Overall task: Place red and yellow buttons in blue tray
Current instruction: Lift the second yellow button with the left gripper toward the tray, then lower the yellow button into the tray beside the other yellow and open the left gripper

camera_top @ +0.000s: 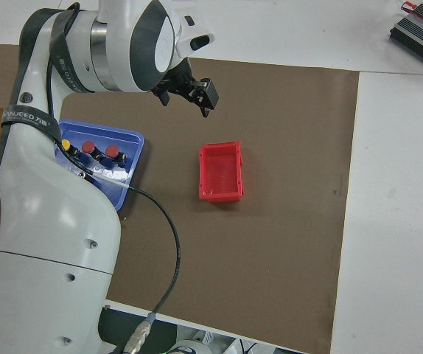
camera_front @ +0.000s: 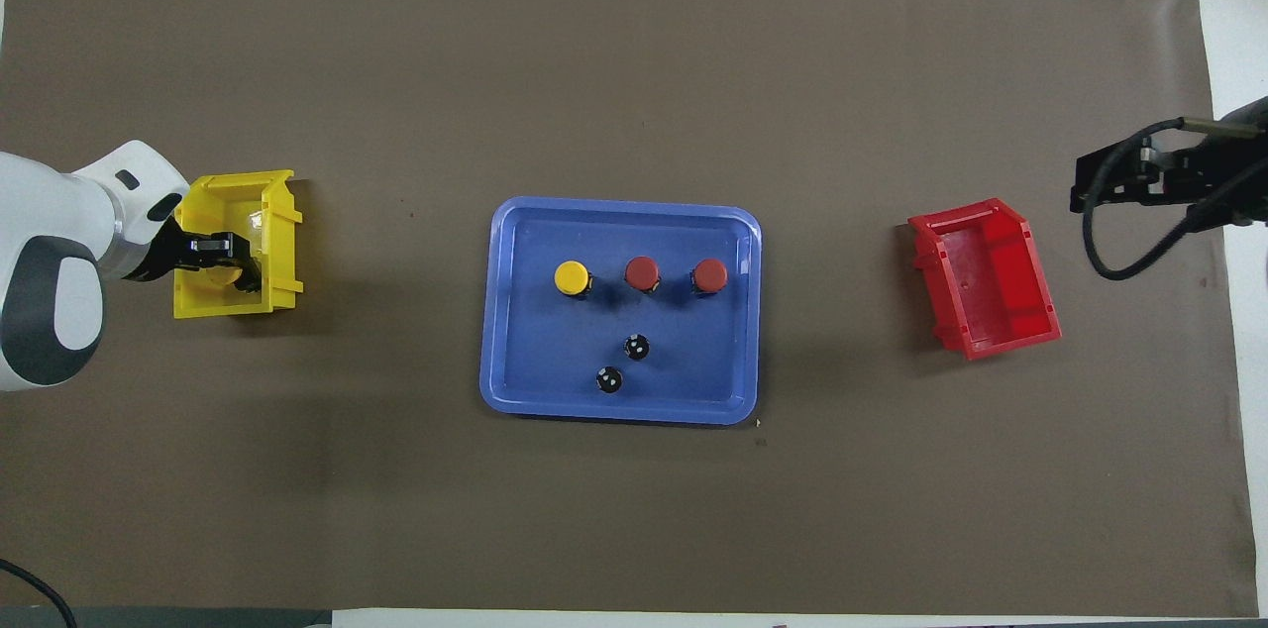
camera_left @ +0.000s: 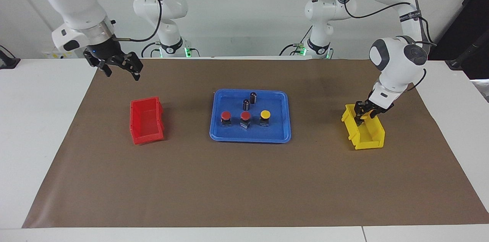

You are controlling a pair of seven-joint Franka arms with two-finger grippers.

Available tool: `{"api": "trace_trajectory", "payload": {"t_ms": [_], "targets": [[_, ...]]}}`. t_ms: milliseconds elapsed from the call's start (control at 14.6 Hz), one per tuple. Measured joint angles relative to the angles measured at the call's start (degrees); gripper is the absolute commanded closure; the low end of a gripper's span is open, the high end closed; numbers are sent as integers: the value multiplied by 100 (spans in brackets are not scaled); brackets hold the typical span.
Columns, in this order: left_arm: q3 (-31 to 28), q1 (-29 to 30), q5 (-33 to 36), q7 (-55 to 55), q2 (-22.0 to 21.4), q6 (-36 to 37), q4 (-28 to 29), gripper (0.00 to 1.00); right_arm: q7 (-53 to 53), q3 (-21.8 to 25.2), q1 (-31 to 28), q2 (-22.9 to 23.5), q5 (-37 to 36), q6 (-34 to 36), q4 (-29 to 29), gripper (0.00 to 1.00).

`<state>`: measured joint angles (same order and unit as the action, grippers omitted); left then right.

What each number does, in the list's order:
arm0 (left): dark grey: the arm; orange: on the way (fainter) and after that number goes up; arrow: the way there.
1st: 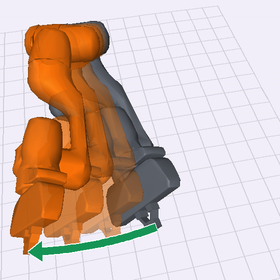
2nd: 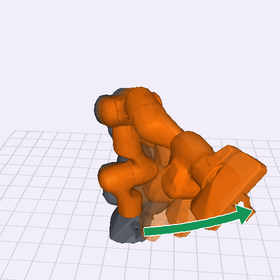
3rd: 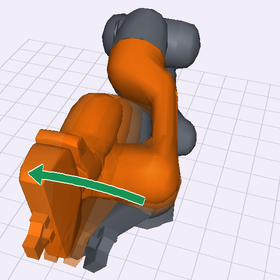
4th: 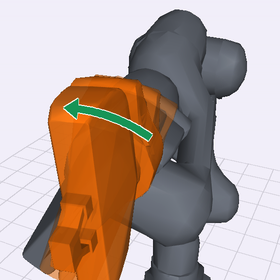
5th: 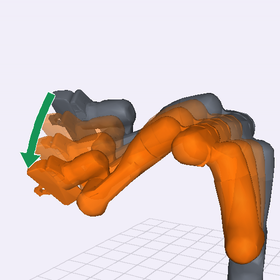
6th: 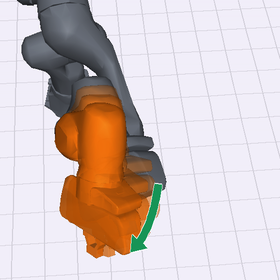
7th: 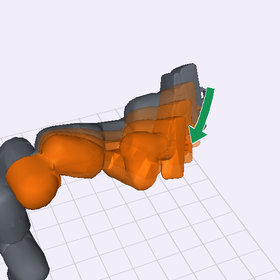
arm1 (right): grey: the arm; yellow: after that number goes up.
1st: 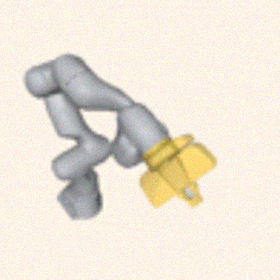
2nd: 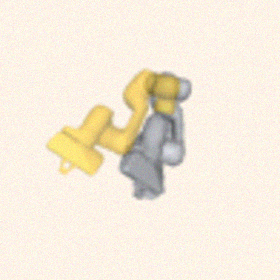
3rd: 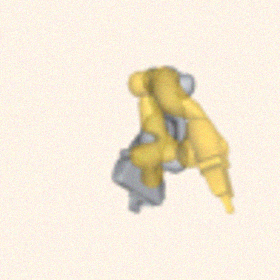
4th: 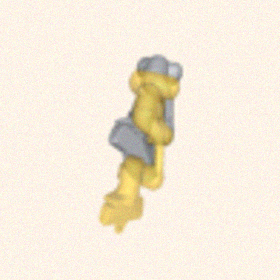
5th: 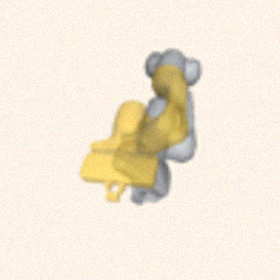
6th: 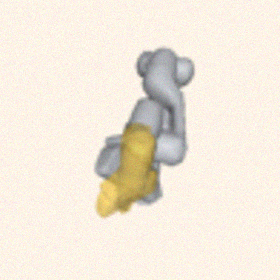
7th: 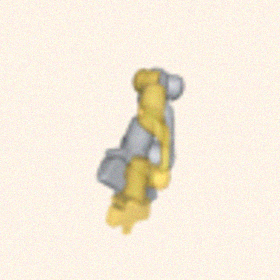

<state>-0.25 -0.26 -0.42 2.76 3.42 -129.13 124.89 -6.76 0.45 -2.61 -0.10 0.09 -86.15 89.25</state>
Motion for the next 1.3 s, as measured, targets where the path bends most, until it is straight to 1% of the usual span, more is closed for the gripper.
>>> {"api": "trace_trajectory", "payload": {"t_ms": [68, 137, 205, 342, 411, 479, 548, 684, 753, 821, 958, 1095, 1300], "targets": [[1, 0, 0, 0, 0, -22, 14, 99, 324, -1, -223, 6, 0, 123, -95, 0], [2, 0, 0, 0, 0, -28, 13, 99, 592, 5, -401, 16, -1, 178, -134, 0], [6, 0, 0, -9, 0, -22, -7, 99, 764, 56, -482, 33, -1, 205, -141, 0], [18, -52, 0, -83, -3, 197, -174, 99, 851, 266, -368, 84, -1, 217, -139, 0], [24, -125, 0, -136, -7, 499, -385, 99, 852, 340, -296, 108, -1, 217, -136, 0], [32, -225, 28, -179, -13, 941, -733, 99, 852, 371, -257, 126, -1, 217, -134, 0], [43, -374, 163, -227, -8, 1481, -1239, 99, 852, 384, -233, 136, -2, 217, -132, 0], [61, -863, 455, -802, 102, 2575, -2410, 99, 852, 386, -214, 137, -2, 220, -130, 0], [78, -1155, 489, -1287, 193, 2895, -2845, 99, 852, 386, -211, 137, -2, 227, -129, 0], [94, -1467, 485, -1789, 283, 2992, -3066, 99, 852, 386, -208, 137, -2, 236, -128, 0], [130, -2069, 455, -2705, 427, 2889, -3009, 99, 852, 386, -207, 137, -2, 244, -125, 0], [146, -2558, 396, -3447, 442, 2388, -2567, 99, 852, 387, -207, 137, -3, 244, -113, 0], [152, -2964, 318, -4067, 436, 1776, -2064, 99, 852, 389, -207, 137, -3, 244, -98, 0]]}}
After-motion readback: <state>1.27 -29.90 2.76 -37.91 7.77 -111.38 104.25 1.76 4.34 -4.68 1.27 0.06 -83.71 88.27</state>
